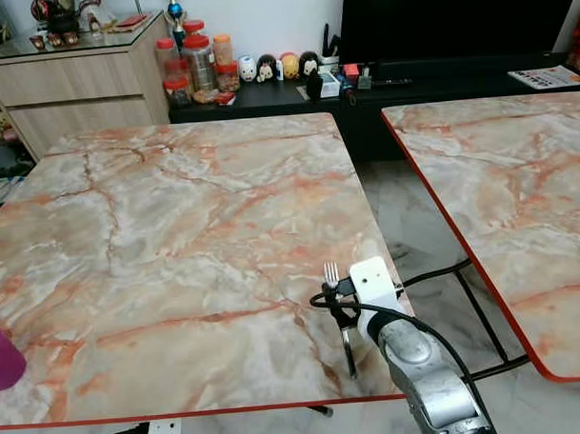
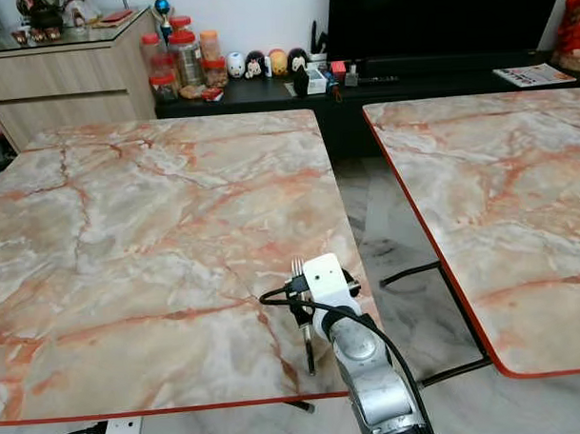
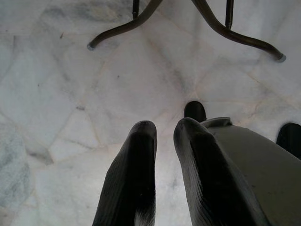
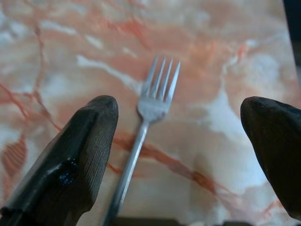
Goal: Setting the table
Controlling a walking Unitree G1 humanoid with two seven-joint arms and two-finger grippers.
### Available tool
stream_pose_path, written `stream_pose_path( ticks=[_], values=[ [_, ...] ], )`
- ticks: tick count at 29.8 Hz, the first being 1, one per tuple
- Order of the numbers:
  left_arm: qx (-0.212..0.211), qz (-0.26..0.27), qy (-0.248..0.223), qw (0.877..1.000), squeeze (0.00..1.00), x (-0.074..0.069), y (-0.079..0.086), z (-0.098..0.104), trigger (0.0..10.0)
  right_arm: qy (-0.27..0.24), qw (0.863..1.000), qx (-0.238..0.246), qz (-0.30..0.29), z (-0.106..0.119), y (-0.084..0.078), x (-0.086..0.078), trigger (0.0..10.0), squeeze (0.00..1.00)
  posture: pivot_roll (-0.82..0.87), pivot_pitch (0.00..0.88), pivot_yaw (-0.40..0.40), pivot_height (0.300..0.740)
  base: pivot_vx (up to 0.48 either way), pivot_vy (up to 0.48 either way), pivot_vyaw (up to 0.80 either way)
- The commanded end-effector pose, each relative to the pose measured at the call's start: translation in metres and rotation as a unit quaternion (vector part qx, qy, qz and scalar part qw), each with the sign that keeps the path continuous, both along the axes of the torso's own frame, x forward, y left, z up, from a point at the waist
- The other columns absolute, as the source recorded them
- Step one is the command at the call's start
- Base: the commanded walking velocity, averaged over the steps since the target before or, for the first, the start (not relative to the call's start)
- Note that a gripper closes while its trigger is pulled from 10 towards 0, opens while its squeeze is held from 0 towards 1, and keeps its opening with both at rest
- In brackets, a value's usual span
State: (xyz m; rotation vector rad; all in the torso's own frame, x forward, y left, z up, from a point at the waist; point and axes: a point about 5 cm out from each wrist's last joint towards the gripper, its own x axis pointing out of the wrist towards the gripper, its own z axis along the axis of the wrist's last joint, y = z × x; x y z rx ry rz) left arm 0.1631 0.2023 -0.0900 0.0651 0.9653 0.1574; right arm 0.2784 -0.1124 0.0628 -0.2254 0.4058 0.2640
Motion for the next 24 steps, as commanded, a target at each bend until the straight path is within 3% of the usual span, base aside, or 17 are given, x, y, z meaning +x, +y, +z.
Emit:
stream_pose_path(
  ticks=[1, 9, 24],
  values=[
    [0.001, 0.004, 0.002, 1.000, 0.00, -0.003, 0.001, -0.001, 10.0, 0.014, 1.000, -0.011, -0.007, 0.000, -0.003, -0.001, 10.0, 0.00, -0.07, 0.000, 0.014, 0.740, 0.000, 0.000, 0.00],
    [0.004, 0.004, 0.005, 1.000, 0.00, -0.004, 0.003, -0.001, 10.0, 0.042, 0.999, -0.011, -0.009, -0.001, -0.003, -0.004, 10.0, 0.00, -0.07, 0.000, 0.016, 0.740, 0.000, 0.000, 0.00],
    [0.022, 0.015, 0.006, 1.000, 0.00, -0.007, 0.014, 0.000, 10.0, 0.067, 0.996, 0.009, 0.065, 0.009, 0.020, -0.012, 10.0, 0.00, -0.06, 0.000, 0.010, 0.740, 0.000, 0.000, 0.00]
  ],
)
